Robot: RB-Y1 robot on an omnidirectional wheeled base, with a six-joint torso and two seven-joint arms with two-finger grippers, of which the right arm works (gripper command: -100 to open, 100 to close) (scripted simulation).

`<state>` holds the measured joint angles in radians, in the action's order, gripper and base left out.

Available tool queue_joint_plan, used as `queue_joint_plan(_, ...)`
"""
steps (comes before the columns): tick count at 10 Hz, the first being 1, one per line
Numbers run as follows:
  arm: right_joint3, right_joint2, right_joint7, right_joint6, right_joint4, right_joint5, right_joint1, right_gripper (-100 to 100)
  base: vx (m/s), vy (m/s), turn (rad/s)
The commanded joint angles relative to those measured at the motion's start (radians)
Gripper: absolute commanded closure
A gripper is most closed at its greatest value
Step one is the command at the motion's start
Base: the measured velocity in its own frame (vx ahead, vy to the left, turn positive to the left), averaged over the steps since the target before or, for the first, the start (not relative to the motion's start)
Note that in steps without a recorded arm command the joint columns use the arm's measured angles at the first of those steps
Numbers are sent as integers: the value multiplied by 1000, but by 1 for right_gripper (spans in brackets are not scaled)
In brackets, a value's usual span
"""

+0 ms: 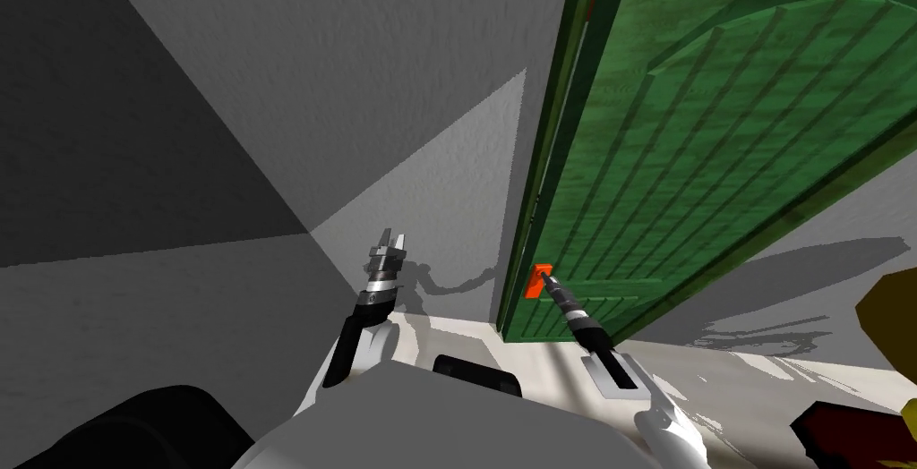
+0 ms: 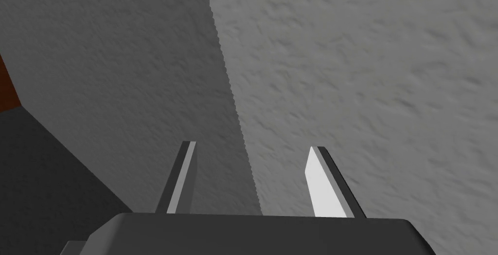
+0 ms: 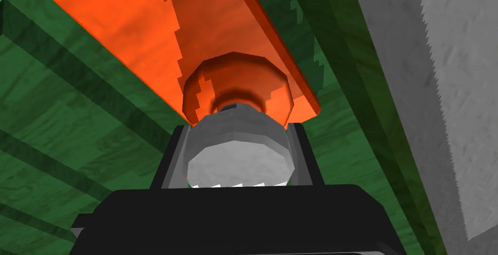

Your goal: Pull the door open

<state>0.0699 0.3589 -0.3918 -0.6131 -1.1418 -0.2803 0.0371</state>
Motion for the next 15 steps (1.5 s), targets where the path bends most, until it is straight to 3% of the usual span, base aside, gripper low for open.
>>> queue_joint_plan(1,14,-1,47,1,18,30,-19,100,-110,-73,145)
queue_joint_plan(13,46,-29,352,26,101,210,-101,100,-88,-62,135)
queue_joint_plan(14,48,-18,288,20,89,168,-83,-100,-43,10,-40)
queue_joint_plan(15,48,-18,288,20,89,168,-83,-100,-22,48,-79)
